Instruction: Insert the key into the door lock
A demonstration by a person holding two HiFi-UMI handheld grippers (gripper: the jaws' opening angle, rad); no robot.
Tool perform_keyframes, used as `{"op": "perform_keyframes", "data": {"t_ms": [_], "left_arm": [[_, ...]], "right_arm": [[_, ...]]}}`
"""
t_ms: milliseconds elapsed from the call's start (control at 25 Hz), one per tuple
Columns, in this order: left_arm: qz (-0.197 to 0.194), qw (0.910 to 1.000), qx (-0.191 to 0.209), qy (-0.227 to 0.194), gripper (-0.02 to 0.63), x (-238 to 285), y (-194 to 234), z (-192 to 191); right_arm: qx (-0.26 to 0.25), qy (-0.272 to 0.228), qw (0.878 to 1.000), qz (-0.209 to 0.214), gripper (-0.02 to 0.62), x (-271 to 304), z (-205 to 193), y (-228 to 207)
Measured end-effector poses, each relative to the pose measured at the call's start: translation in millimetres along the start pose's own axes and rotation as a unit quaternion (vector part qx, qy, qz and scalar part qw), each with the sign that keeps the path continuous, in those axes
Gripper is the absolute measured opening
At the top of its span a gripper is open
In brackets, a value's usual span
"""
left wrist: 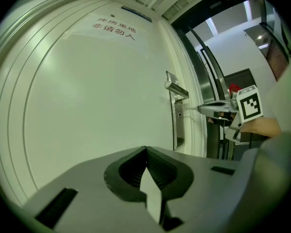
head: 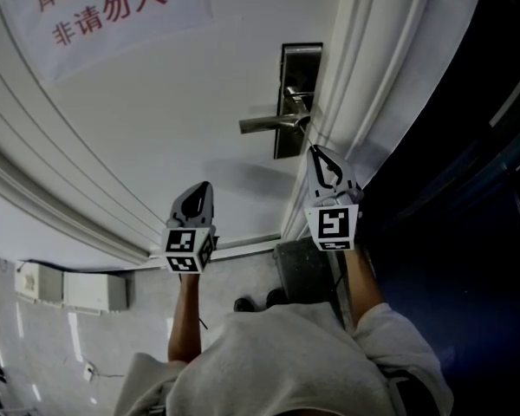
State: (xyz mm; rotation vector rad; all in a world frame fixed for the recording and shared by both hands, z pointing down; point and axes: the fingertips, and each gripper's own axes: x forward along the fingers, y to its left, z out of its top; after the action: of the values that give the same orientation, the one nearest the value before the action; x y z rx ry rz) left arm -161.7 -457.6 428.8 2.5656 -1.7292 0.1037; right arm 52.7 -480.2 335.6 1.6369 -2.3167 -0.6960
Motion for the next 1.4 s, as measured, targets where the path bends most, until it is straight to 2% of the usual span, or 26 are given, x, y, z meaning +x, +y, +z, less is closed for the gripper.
{"op": "perform_keyframes", "data": {"t_ms": [200, 400, 520, 640, 720, 800, 880, 1080, 1400], "left_arm": [[-0.002, 1.0, -0.001, 0.002, 0.017, 0, -1, -2], [-0.001, 1.0, -0.004, 0.001, 0.017, 2, 1, -3], [-0.003, 1.0, -0.006, 0.003, 0.017, 4, 0, -5], [-0.006, 0.9999, -0.009, 0.003, 0.017, 6, -1, -6], [-0.007, 0.9999, -0.009, 0.003, 0.017, 7, -2, -6], [-0.007, 0.9999, -0.01, 0.004, 0.017, 9, -2, -7], [-0.007, 0.9999, -0.011, 0.004, 0.017, 10, -2, -7], [-0.01, 0.9999, -0.011, 0.005, 0.017, 12, -4, -8], [-0.006, 0.9999, -0.012, 0.004, 0.017, 10, -1, -8]], "right_arm": [[-0.092, 0.019, 0.996, 0.004, 0.031, 4, 0, 6], [-0.19, 0.02, 0.982, 0.008, 0.031, 8, -3, 11], [-0.269, 0.028, 0.963, 0.009, 0.031, 11, -7, 17], [-0.353, 0.039, 0.935, 0.006, 0.031, 12, -16, 22], [-0.389, 0.044, 0.92, 0.001, 0.031, 12, -21, 23], [-0.406, 0.045, 0.913, -0.002, 0.031, 12, -22, 24], [-0.412, 0.047, 0.91, -0.001, 0.031, 13, -24, 25], [-0.409, 0.051, 0.911, -0.004, 0.031, 14, -23, 23], [-0.419, 0.057, 0.906, -0.001, 0.031, 22, -26, 26]]}}
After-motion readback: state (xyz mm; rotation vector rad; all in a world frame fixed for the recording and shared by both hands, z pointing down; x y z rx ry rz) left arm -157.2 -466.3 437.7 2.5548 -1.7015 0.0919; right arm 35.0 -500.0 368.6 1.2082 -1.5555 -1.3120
